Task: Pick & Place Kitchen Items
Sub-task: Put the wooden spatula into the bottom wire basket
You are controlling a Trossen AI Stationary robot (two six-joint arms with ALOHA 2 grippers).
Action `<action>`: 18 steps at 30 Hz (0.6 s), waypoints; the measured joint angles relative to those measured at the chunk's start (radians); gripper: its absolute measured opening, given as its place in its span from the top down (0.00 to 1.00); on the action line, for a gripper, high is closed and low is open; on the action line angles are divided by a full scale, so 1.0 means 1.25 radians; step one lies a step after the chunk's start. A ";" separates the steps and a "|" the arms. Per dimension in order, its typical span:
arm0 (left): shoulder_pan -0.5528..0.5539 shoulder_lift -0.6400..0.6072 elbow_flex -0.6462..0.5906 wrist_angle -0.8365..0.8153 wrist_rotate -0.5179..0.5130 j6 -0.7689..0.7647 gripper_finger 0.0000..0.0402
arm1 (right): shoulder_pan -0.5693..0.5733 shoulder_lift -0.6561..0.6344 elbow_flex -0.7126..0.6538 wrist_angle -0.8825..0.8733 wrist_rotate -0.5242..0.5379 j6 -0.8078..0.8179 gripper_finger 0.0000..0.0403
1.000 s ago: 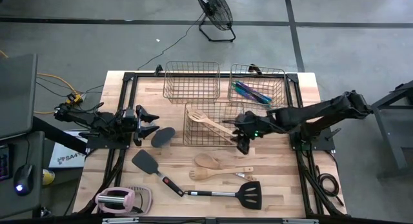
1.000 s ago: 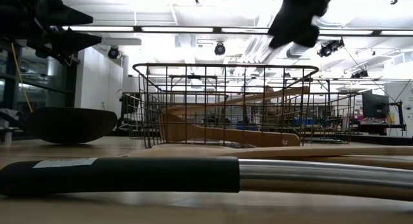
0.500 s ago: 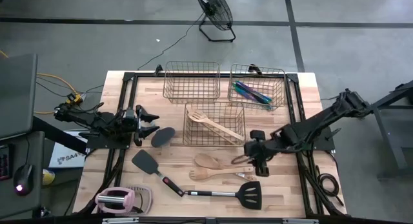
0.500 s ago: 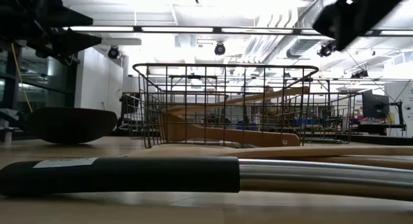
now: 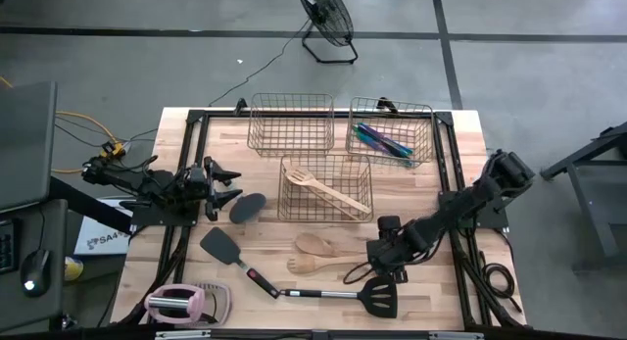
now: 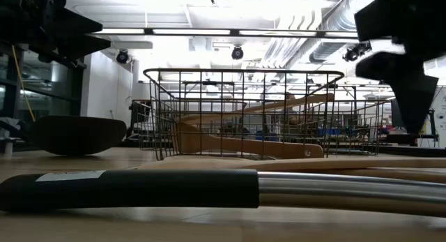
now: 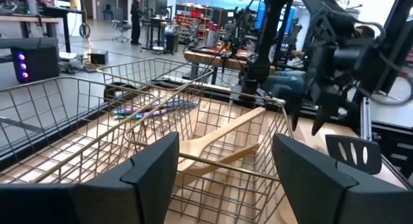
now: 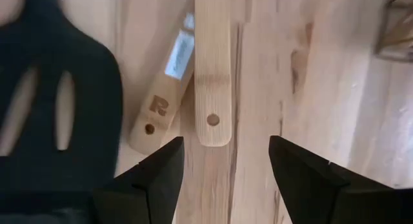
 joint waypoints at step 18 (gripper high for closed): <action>0.000 0.000 0.000 -0.006 -0.001 -0.009 0.39 | 0.002 0.057 0.000 0.048 0.041 0.043 0.45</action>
